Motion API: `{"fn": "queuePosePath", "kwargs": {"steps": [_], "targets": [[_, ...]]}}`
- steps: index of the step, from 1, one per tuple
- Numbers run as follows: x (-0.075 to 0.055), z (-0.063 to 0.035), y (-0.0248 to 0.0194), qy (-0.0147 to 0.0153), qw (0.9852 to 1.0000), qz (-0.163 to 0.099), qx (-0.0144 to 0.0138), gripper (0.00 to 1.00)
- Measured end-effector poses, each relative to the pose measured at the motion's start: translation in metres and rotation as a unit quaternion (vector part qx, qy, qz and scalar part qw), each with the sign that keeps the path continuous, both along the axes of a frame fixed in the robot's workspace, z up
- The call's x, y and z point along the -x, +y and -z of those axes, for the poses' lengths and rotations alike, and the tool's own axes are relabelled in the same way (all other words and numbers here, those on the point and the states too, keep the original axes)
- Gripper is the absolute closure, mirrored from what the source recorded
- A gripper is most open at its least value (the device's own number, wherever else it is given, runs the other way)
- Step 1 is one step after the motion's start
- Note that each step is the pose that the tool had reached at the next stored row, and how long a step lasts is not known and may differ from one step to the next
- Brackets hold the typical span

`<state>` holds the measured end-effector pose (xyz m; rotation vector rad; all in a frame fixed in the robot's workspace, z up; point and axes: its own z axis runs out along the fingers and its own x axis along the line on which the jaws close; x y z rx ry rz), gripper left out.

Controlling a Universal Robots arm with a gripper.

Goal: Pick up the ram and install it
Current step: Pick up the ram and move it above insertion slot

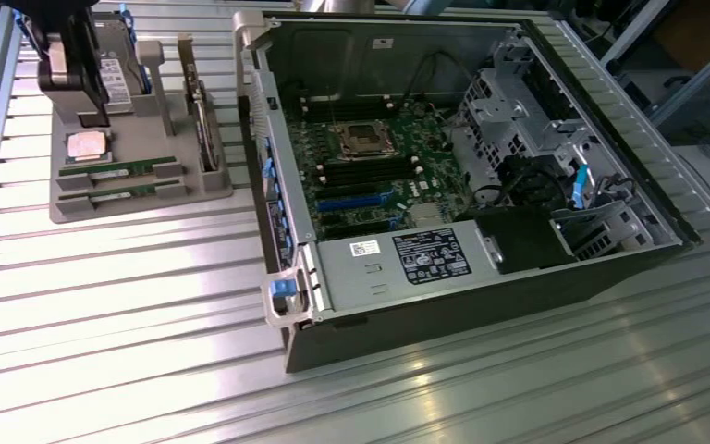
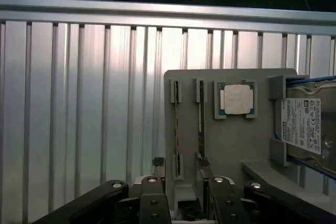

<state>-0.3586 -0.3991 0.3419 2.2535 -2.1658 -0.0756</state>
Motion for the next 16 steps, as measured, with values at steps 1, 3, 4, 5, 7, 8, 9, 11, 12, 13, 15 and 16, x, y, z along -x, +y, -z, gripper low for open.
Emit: {"fn": "queuePosePath", "kwargs": {"steps": [1,3,4,5,7,8,9,11,12,13,15,16], "targets": [[0.0,0.0007,0.0,0.0,1.0,-0.001,0.0,0.64],[-0.003,0.0025,-0.0001,0.0,1.0,-0.004,0.0,0.64],[-0.003,0.0032,-0.0001,-0.0001,1.0,-0.005,-0.0001,0.64],[-0.005,0.004,0.0,-0.0001,1.0,-0.007,0.0,0.64],[-0.006,0.0047,-0.0001,-0.0001,1.0,-0.008,0.0,0.64],[-0.007,0.0052,-0.0001,0.0,1.0,-0.009,0.0,0.64],[-0.007,0.0056,0.0,0.0,0.9999,-0.01,0.0,0.64],[-0.009,0.0065,-0.0001,-0.0001,0.9999,-0.012,-0.0001,0.64],[-0.01,0.0071,0.0,-0.0001,0.9999,-0.014,0.0,0.64],[-0.01,0.0074,-0.0001,-0.0001,0.9999,-0.015,0.0,0.64],[-0.011,0.008,0.0,-0.0001,0.9999,-0.016,0.0,0.64],[-0.011,0.0083,0.0,-0.0001,0.9999,-0.017,-0.0001,0.64]]}}
